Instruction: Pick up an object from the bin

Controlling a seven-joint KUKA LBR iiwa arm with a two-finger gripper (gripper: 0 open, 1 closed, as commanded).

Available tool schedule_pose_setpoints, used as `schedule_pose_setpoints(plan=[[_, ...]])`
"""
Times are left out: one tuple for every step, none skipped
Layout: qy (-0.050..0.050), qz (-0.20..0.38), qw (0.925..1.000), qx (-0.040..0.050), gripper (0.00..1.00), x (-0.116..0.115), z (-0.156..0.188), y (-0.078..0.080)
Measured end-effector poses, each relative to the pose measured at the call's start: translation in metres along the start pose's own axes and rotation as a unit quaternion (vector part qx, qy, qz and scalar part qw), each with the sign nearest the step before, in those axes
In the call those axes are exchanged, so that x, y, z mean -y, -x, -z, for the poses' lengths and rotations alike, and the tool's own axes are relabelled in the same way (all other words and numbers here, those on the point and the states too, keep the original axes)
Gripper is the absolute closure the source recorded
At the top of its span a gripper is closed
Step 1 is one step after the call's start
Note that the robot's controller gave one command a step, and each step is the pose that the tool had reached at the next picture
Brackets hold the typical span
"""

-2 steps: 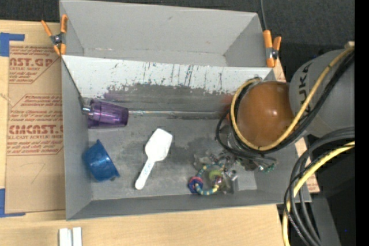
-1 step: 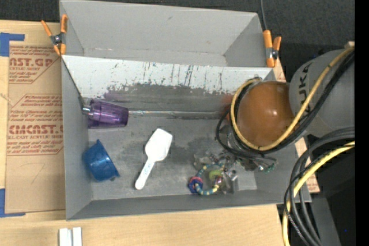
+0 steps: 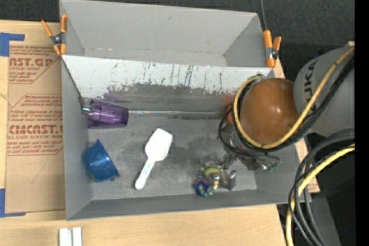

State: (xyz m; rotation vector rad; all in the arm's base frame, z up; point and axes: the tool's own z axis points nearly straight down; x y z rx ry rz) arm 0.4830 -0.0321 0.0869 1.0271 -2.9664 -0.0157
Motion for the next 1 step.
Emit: schedule_pose_setpoints(plan=[[-0.004, 0.000, 1.0000, 0.0044, 1.00, 0.0014, 0.0222, 0.0020]])
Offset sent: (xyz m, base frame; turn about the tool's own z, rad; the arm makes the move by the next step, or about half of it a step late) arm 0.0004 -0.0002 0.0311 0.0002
